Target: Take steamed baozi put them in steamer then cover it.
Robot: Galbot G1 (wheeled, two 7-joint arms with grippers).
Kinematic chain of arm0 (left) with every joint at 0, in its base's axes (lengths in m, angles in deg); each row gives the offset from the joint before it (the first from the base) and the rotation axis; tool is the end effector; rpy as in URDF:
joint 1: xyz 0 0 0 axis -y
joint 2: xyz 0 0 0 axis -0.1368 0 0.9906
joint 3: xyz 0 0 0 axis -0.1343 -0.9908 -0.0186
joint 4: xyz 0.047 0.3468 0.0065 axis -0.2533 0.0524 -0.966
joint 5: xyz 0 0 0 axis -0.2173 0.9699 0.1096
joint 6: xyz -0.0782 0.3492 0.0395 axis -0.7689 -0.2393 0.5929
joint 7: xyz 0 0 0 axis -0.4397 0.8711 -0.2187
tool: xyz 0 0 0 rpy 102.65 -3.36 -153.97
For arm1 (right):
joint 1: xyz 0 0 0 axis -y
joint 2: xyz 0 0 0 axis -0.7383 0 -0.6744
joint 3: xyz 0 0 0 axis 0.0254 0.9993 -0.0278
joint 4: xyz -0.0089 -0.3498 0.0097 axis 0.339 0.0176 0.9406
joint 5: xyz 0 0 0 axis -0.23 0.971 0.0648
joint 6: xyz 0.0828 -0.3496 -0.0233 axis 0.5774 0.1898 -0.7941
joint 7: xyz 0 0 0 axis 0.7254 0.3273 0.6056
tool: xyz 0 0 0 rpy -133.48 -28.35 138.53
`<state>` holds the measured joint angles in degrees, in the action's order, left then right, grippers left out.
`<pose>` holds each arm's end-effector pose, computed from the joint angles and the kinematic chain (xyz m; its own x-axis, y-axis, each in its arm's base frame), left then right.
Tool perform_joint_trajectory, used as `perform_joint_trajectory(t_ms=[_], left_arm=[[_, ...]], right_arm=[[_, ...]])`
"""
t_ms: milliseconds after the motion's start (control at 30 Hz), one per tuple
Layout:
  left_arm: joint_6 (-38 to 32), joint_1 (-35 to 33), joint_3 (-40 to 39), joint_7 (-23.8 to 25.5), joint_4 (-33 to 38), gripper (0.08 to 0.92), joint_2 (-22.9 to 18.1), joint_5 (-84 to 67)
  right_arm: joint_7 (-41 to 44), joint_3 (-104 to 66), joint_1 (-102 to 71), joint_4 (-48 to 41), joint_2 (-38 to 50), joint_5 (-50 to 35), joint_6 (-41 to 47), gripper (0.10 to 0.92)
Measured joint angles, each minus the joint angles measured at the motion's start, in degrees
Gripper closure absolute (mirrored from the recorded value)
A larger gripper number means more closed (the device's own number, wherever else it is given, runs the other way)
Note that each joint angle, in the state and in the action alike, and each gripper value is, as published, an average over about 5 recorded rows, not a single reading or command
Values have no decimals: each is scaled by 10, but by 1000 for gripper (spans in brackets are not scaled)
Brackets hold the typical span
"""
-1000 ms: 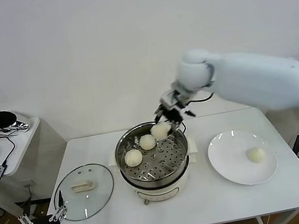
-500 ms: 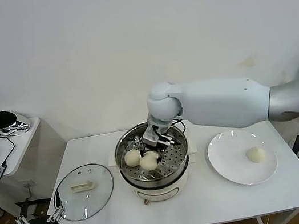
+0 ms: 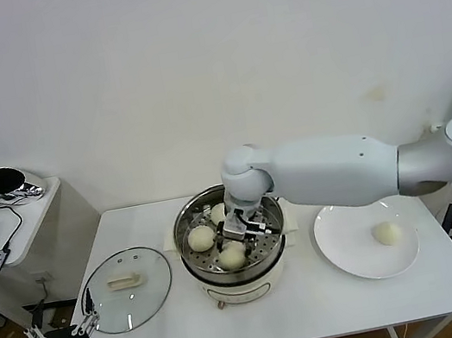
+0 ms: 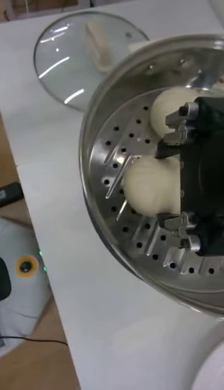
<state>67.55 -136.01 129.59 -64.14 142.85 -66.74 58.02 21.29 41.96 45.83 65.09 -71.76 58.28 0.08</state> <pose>0.1495 0.1280 -0.2832 -0.9710 -0.2366 0.0358 -0.2216 0.9456 0.2381 0.4993 0.1809 -0.1024 -0.0625 -0.2228 0.9729 -0.3097 -0.9223 -0.2311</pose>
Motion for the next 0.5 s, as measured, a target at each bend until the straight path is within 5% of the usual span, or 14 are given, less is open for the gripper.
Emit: perform_joint_trajectory(t_ms=[200, 500], left_arm=[[1, 1, 0, 0, -1, 177, 3, 1], [0, 3, 0, 1, -1, 177, 12, 1]], right_arm=[[3, -14, 13, -1, 10, -2, 5, 214], [-3, -42, 50, 20, 75, -31, 109, 203]])
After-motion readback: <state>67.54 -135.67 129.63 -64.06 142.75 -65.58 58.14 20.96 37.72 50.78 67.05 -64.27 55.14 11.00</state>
